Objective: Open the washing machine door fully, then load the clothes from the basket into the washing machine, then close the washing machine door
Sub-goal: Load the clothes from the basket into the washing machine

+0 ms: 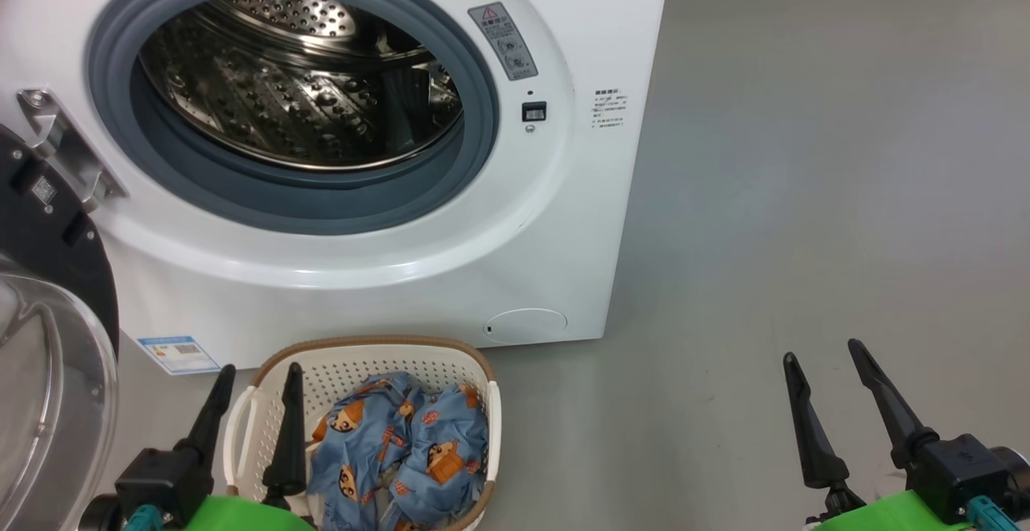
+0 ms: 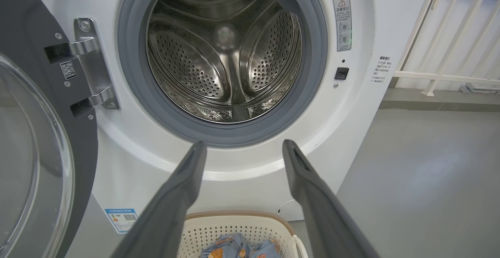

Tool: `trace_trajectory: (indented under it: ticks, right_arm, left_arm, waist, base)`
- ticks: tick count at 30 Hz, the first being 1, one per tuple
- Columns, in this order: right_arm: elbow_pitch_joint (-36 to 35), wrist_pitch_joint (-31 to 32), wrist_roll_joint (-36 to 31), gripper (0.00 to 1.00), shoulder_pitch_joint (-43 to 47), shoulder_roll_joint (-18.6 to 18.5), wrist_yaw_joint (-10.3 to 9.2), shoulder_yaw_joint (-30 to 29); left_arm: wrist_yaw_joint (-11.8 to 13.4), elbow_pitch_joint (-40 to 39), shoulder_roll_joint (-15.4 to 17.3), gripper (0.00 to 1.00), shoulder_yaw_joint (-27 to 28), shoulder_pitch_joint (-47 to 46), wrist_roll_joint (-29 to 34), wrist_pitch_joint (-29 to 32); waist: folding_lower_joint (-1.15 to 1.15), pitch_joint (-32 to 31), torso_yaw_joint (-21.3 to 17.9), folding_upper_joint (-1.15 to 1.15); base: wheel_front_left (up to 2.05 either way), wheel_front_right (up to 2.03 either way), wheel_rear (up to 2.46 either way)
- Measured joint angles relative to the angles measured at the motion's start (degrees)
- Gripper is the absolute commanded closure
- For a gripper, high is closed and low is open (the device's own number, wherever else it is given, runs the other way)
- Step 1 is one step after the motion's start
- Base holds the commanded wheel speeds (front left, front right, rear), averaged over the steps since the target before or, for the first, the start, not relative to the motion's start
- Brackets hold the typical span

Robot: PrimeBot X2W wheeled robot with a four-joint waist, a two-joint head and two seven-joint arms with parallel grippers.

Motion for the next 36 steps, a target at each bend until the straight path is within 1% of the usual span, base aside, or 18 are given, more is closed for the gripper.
trace_trajectory:
  ticks: [7,10,15,19,28,36]
  right_arm:
    - [0.05,0.00,0.00,0.00,0.00,0.05,0.00,0.24]
    - [0.03,0.00,0.02,0.00,0.00,0.09,0.00,0.32]
    - [-0.10,0.00,0.26,0.00,-0.04,0.10,0.00,0.48]
    - [-0.34,0.00,0.31,0.00,-0.31,0.00,0.00,0.63]
    - [-1.05,-0.04,1.86,0.00,-3.74,-1.00,0.00,1.25]
    - [-2.56,-0.05,2.42,0.00,-7.50,-2.24,0.00,1.77]
  left_arm:
    - [0.14,0.13,0.15,0.00,-0.49,-0.01,-0.08,0.52]
    - [0.08,1.52,0.12,0.00,-0.87,-0.07,-0.80,1.25]
    - [-1.77,6.44,-0.16,0.00,-2.08,-1.26,-2.61,2.05]
    - [-3.48,13.28,-1.02,0.00,-3.05,-4.74,-4.10,2.55]
    - [-6.33,32.72,-3.28,0.00,-6.43,-16.27,-7.49,3.31]
    - [-7.02,47.90,-4.64,0.00,-9.29,-27.80,-9.93,3.45]
  waist:
    - [0.00,0.21,-0.03,0.00]
    - [0.00,0.64,-0.05,0.00]
    - [0.00,2.11,-0.09,0.00]
    - [0.00,3.85,-0.23,0.00]
    - [0.01,9.01,-1.19,0.00]
    - [0.01,15.09,-2.43,0.00]
  base:
    - [0.00,0.00,0.00]
    - [0.00,0.00,0.00]
    - [0.00,0.00,0.00]
    - [0.00,0.00,0.00]
    - [0.00,0.00,0.00]
    - [0.00,0.00,0.00]
